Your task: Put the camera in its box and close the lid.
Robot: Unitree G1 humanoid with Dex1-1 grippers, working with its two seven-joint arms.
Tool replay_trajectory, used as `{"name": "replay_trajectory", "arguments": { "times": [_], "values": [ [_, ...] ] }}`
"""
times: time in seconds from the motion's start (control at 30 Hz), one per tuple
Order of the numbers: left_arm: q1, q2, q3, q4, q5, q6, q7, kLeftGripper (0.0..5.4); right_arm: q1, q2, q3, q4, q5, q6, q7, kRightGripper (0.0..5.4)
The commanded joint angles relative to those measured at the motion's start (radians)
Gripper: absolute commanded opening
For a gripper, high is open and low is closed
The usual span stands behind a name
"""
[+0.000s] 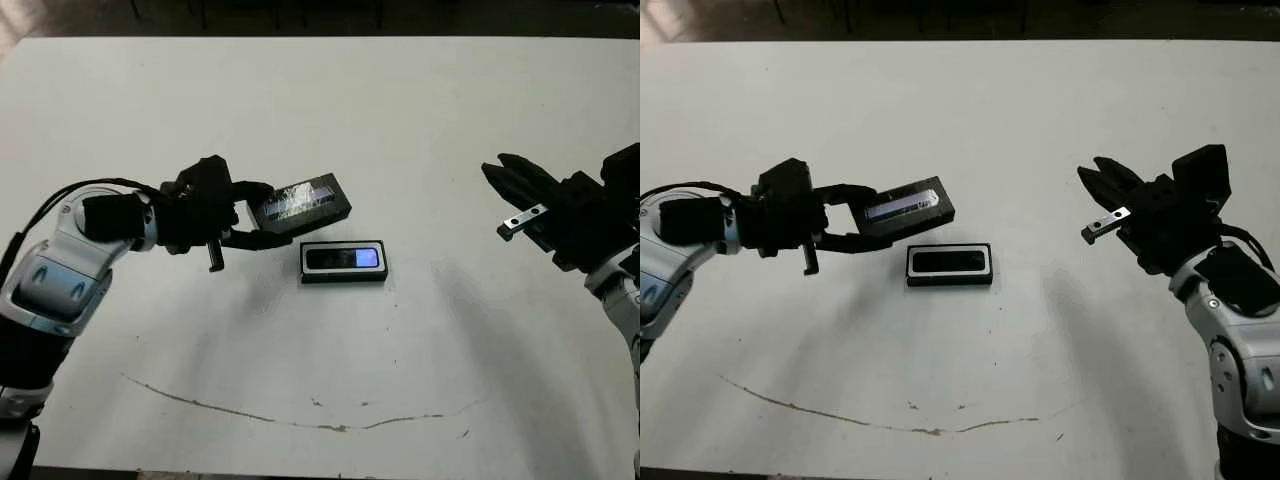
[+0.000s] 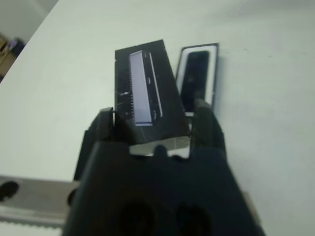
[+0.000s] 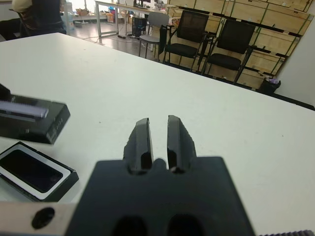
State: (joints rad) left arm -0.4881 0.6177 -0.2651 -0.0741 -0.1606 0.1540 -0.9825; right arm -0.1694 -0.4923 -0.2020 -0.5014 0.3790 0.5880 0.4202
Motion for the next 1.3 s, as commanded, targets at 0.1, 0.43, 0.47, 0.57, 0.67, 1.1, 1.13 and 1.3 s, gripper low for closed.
{"name": "replay_trajectory", "arguments": {
  "times": [0.1, 0.43, 0.47, 0.57, 0.67, 1.1, 1.13, 1.3],
  "values": [
    [0.021, -0.018, -0.021, 0.059, 0.021, -0.073, -0.040, 1.27, 0.009, -0.009, 0.008, 0.001, -0.009, 0.007, -0.006, 0.00],
    [0.051, -0.035, -0.017, 0.065, -0.001, -0.050, -0.058, 1.27, 0.006, -0.015, 0.023, -0.001, -0.022, 0.010, -0.005, 0.00],
    [0.049, -0.036, -0.020, 0.066, 0.000, -0.044, -0.061, 1.27, 0.006, -0.016, 0.024, -0.005, -0.023, 0.016, -0.009, 0.00],
    [0.042, -0.044, -0.022, 0.085, -0.006, -0.031, -0.074, 1.27, 0.008, -0.015, 0.024, -0.011, -0.029, 0.018, -0.013, 0.00],
    [0.028, -0.055, -0.024, 0.126, -0.017, 0.001, -0.093, 1.27, 0.010, -0.014, 0.024, -0.009, -0.027, 0.012, -0.009, 0.00],
    [-0.061, -0.115, -0.018, 0.309, -0.070, 0.025, -0.226, 1.26, 0.024, -0.016, 0.031, -0.007, -0.057, -0.015, -0.008, 0.00],
    [-0.070, -0.119, -0.020, 0.318, -0.068, 0.028, -0.232, 1.26, 0.024, -0.017, 0.031, -0.005, -0.058, -0.017, -0.006, 0.00],
    [-0.098, -0.129, -0.035, 0.341, -0.044, 0.052, -0.246, 1.26, 0.028, -0.016, 0.029, 0.002, -0.066, -0.037, 0.002, 0.00]
  ]
}}
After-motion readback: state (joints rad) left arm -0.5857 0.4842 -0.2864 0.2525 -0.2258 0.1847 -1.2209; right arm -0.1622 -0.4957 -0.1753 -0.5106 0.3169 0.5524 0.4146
